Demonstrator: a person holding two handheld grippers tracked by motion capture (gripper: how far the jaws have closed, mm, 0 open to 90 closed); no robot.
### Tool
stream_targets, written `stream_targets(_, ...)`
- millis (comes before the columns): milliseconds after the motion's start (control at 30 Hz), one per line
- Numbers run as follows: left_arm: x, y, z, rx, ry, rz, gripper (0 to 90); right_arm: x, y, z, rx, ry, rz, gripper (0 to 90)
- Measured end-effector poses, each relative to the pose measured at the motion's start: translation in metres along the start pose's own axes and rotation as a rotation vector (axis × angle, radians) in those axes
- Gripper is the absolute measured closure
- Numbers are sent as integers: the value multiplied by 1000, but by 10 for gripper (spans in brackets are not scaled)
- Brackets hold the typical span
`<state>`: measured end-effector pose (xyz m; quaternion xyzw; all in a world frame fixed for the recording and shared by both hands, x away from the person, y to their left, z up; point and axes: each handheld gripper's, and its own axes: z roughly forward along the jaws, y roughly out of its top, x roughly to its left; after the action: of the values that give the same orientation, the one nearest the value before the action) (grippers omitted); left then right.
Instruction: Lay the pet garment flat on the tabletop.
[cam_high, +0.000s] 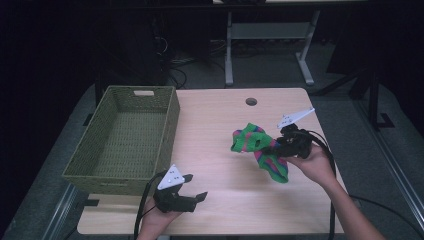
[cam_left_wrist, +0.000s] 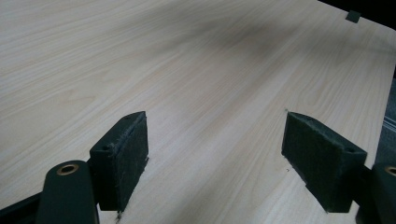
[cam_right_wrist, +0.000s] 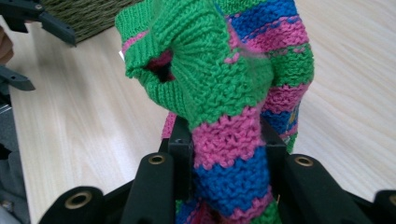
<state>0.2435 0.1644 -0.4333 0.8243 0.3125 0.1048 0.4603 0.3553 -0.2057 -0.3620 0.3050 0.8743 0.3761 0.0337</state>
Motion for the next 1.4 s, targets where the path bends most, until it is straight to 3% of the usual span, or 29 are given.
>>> stream_targets(133, 0, 0, 0, -8, -2, 0, 223, 6, -3, 4, 9, 26, -10, 662)
stream_targets(733, 0, 0, 0, -9, -3, 4, 223, 31, -8, 19, 23, 59, -63, 663)
stream_targets(1067, -1, 1, 0, -12, -9, 0, 223, 34, -15, 30, 32, 95, -33, 662)
stream_targets(1167, -1, 1, -1, -11, -8, 8, 223, 38, -17, 35, 45, 93, -45, 662)
stream_targets(1400, 0, 0, -2, -10, -7, 7, 223, 46, -21, 56, 81, 129, -35, 661)
